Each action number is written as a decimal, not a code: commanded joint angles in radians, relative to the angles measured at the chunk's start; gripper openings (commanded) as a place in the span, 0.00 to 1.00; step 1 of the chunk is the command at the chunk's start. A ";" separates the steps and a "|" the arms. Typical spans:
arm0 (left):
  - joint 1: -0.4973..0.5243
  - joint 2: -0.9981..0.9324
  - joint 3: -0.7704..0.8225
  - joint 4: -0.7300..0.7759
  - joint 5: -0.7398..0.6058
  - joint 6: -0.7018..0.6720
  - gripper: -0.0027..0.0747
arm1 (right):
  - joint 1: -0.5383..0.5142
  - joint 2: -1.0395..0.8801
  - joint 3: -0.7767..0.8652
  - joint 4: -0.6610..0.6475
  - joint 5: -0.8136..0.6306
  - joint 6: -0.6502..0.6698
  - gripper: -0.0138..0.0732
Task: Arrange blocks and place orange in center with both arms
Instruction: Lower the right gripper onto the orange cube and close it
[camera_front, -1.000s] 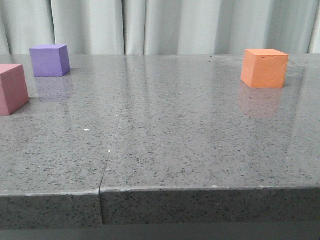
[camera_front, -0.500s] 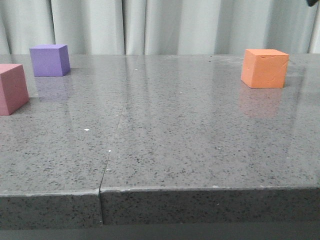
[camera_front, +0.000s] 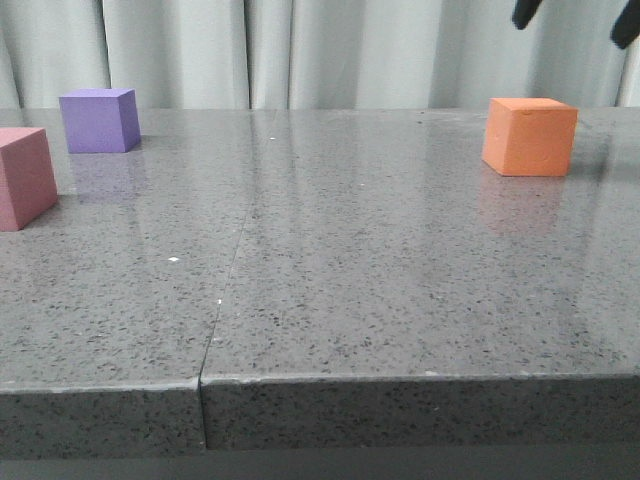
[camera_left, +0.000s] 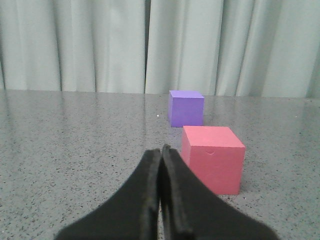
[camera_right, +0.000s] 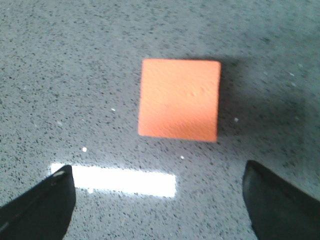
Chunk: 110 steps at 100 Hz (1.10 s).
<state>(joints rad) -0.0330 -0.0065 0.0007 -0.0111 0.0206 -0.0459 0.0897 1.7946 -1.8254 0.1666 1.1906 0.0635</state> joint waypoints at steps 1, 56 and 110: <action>0.002 -0.029 0.040 -0.007 -0.080 -0.004 0.01 | 0.001 0.007 -0.083 -0.004 0.014 0.007 0.92; 0.002 -0.029 0.040 -0.007 -0.080 -0.004 0.01 | 0.001 0.187 -0.159 -0.032 0.026 0.048 0.92; 0.002 -0.029 0.040 -0.007 -0.080 -0.004 0.01 | 0.000 0.240 -0.160 -0.030 0.023 0.048 0.58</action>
<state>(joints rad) -0.0330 -0.0065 0.0007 -0.0111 0.0206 -0.0459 0.0938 2.0906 -1.9526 0.1274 1.2334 0.1121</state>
